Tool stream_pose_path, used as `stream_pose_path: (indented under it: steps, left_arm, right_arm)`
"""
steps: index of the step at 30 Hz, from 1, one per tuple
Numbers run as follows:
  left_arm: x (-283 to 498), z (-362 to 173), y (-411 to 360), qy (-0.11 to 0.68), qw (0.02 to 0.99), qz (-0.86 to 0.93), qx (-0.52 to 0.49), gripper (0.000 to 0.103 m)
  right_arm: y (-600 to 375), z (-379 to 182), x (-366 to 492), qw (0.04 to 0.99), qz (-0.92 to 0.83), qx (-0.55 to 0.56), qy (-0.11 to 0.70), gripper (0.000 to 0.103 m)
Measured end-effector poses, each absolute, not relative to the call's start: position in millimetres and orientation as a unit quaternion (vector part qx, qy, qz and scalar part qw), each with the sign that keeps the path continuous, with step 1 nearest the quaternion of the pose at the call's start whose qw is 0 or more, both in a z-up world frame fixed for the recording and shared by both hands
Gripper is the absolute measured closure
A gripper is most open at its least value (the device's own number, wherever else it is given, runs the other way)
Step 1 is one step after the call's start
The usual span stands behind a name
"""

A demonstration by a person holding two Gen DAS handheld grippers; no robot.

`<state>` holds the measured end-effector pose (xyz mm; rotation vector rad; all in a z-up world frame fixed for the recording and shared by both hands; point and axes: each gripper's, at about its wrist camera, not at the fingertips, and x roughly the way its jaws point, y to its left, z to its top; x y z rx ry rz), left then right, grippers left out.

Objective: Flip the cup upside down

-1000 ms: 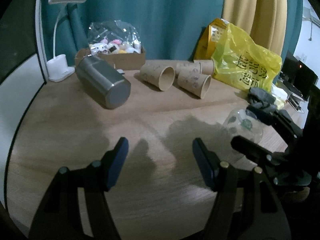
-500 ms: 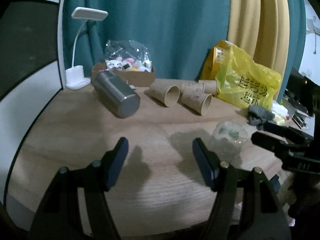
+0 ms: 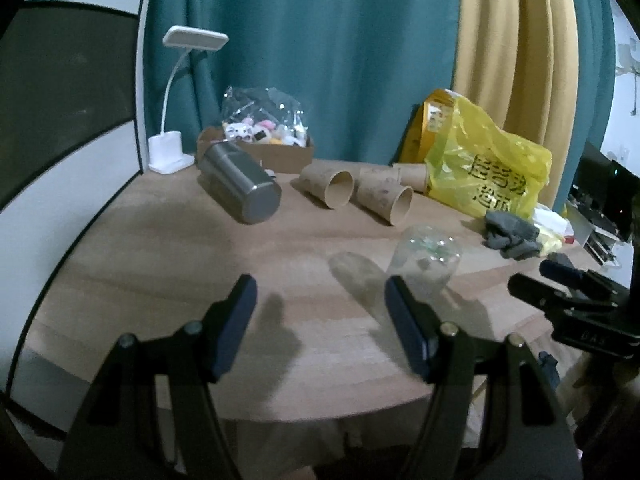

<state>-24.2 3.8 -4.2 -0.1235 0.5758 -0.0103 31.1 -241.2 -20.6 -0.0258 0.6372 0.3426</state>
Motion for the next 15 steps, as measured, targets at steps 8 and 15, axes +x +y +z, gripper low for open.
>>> stream_pose_path:
  steps: [8,15]
  left_arm:
    - [-37.0,7.5,-6.3,0.27,0.962,-0.008,-0.051,0.035]
    - [-38.1,12.7,-5.5,0.266,0.963,-0.005,-0.047,0.035]
  right_arm:
    - [-238.0,-15.5,14.9,0.937,0.176,-0.015,0.303,0.019]
    - [-238.7,-11.0,13.0,0.939,0.174,-0.014,0.296,0.019]
